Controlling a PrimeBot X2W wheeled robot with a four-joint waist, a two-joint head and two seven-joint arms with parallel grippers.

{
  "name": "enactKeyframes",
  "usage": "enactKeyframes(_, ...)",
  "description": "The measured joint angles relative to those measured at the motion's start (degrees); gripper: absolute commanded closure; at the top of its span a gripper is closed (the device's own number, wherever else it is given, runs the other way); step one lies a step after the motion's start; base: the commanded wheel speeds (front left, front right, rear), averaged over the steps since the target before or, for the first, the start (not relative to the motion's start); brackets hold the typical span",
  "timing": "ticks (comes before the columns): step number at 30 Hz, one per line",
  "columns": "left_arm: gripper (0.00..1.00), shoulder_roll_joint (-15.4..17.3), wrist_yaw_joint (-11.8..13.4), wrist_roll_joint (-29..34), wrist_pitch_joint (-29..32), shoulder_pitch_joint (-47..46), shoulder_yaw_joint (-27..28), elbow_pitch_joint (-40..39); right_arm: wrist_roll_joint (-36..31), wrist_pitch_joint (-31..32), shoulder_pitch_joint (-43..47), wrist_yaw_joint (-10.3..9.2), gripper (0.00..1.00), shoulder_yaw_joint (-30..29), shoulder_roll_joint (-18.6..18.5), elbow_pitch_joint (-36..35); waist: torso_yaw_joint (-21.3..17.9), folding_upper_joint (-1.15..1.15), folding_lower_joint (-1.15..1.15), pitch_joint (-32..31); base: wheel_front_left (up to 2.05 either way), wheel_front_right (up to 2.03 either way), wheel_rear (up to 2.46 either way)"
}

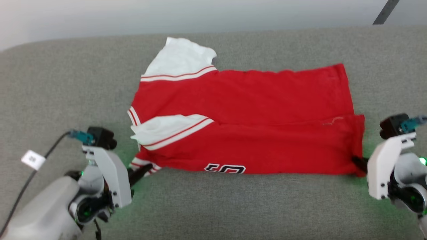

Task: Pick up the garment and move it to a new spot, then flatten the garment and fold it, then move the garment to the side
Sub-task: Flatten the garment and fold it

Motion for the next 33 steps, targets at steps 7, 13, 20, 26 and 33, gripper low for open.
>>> enactKeyframes(7,1.0,2.38,-0.01,1.34,-1.16,3.69,-2.87,-3.64,1.86,0.19,7.3,0.0,1.0,-1.37,-4.24,-4.93,0.61,0.0,0.0,-2.8,0.0,0.0,0.0)
enactKeyframes(13,1.0,5.45,1.43,0.85,-2.77,8.42,-2.69,-9.38,2.48,3.38,14.91,0.0,1.0,-3.11,-7.22,-12.44,1.25,0.0,0.0,-4.26,0.0,0.0,0.0)
enactKeyframes(20,0.33,8.73,5.87,-0.04,-4.88,12.96,-1.65,-16.74,1.67,4.6,20.08,0.0,0.0,-9.12,-5.26,-20.02,1.29,0.0,0.0,-3.94,0.0,0.0,0.0)
enactKeyframes(26,0.0,10.2,8.22,0.09,-8.64,13.91,0.57,-19.85,-2.6,-0.05,18.79,0.0,0.0,-14.23,-1.6,-21.67,1.42,0.0,0.0,-4.27,0.0,0.0,0.0)
enactKeyframes(33,0.0,12.12,10.77,5.19,-17.48,12.08,4.49,-20.13,-9.67,-14.33,15.16,0.0,0.0,-15.95,3.41,-21.31,0.81,0.0,0.0,-4.45,0.0,0.0,0.0)
